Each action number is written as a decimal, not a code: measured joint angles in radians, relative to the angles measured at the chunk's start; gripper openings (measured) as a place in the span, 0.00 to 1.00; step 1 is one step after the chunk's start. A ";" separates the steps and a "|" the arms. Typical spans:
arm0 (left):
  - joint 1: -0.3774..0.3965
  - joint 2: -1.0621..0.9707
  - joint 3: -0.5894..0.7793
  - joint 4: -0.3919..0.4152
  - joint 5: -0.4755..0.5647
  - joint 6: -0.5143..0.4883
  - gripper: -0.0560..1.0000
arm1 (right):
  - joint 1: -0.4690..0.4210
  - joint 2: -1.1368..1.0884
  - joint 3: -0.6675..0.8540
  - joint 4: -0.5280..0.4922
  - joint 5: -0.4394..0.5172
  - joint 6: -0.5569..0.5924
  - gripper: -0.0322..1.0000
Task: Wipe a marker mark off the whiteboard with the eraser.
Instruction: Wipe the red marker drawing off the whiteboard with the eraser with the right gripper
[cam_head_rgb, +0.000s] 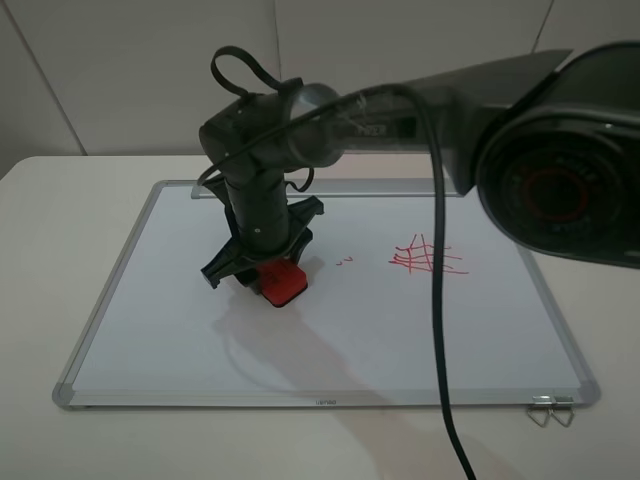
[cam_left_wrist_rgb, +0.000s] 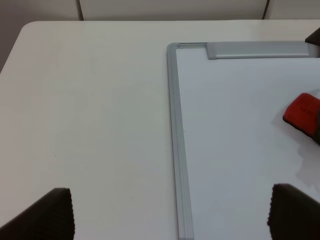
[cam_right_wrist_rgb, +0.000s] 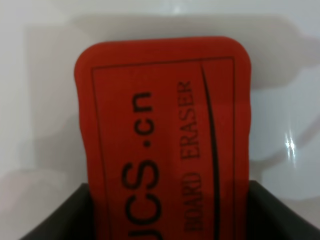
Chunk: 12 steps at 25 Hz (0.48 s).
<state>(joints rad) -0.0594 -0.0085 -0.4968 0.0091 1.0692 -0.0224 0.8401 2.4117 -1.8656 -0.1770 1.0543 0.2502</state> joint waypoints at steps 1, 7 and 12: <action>0.000 0.000 0.000 0.000 0.000 0.000 0.79 | -0.011 0.000 0.002 0.011 -0.002 0.000 0.51; 0.000 0.000 0.000 0.000 0.000 0.000 0.79 | -0.103 -0.012 0.034 0.014 -0.014 0.000 0.51; 0.000 0.000 0.000 0.000 0.000 0.000 0.79 | -0.183 -0.018 0.049 0.007 -0.015 0.000 0.51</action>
<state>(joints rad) -0.0594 -0.0085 -0.4968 0.0091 1.0692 -0.0224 0.6570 2.3938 -1.8169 -0.1700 1.0398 0.2502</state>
